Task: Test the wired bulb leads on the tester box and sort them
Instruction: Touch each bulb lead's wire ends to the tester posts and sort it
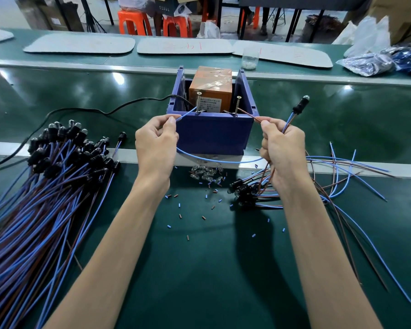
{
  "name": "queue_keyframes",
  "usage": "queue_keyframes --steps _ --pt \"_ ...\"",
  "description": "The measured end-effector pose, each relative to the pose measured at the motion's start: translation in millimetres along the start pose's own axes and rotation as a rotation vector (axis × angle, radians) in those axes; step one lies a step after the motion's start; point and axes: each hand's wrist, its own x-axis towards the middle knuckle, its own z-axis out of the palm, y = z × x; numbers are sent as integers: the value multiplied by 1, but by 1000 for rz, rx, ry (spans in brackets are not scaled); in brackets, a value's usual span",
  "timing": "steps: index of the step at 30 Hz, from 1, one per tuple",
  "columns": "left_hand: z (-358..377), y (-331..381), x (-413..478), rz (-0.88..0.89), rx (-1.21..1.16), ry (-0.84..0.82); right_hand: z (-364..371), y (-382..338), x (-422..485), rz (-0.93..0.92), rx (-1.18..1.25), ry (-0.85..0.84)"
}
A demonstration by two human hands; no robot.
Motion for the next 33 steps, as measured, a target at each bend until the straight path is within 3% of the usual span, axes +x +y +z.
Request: queue_keyframes --steps 14,33 --pt "-2 1 1 -9 -28 13 2 -3 -3 8 39 24" --pt "-1 3 -2 -6 -17 -22 3 -4 -7 -14 -56 -82"
